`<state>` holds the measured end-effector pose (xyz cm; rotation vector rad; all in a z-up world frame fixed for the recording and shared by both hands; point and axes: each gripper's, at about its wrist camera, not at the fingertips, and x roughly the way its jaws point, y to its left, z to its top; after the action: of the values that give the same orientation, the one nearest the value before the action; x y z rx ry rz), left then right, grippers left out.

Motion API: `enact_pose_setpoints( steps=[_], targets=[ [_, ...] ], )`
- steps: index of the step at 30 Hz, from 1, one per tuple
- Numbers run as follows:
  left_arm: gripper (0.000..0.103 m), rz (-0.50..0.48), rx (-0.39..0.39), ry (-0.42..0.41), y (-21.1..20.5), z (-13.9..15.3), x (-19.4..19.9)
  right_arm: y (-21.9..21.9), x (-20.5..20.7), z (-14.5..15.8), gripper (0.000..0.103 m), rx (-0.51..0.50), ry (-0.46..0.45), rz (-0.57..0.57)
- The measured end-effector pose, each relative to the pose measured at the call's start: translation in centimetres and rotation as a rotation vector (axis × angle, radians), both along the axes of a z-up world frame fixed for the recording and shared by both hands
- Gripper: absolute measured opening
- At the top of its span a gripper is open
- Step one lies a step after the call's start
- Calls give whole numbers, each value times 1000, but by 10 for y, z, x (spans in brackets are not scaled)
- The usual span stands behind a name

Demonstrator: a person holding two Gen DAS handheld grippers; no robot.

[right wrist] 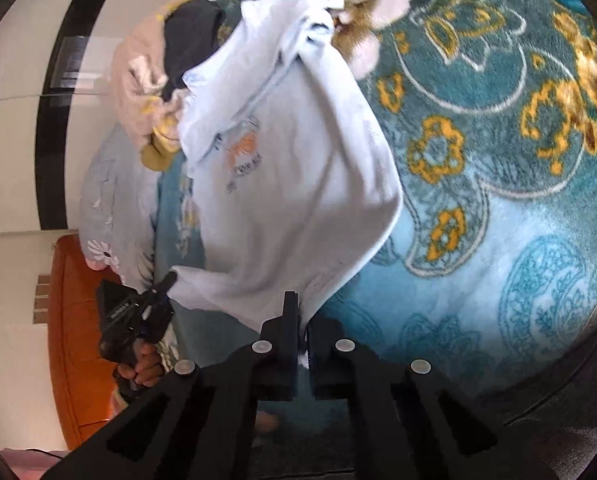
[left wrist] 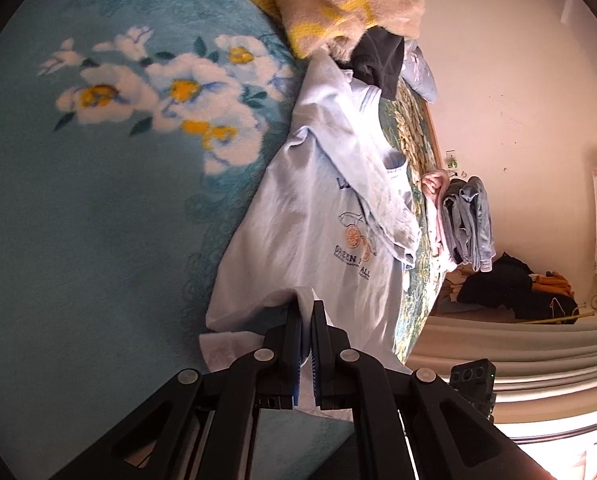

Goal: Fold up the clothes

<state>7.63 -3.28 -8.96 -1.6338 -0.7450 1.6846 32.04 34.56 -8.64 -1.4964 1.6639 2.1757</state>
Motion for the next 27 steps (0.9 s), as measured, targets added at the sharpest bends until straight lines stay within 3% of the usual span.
enact_pose_setpoints(
  steps=[6,10,15,18,20,21,22,25,27],
  targets=[
    [5,3,29,67,26,17,-45,55,-24,21,3,34,37,-151],
    [5,13,-1,16,40,-6,-66,78,-37,-1,3,4,-32,-217],
    [6,4,-13,-29,47,-26,-70,77,-47,-22,6,-2,-100,-206],
    [15,-11,0,-37,47,-29,-66,74,-47,-25,7,-27,-97,-193],
    [30,-22,1,-44,46,-31,-63,71,-46,-24,7,-30,-87,-179],
    [32,-29,0,-46,46,-31,-61,69,-46,-24,7,-33,-86,-175],
    [34,-35,-5,-47,46,-32,-59,67,-45,-23,9,-37,-84,-172],
    [40,-44,-24,-45,44,-34,-55,61,-44,-20,37,-37,-61,-157],
    [42,-47,-34,-42,42,-34,-53,56,-42,-17,41,-16,-53,-129]
  ],
)
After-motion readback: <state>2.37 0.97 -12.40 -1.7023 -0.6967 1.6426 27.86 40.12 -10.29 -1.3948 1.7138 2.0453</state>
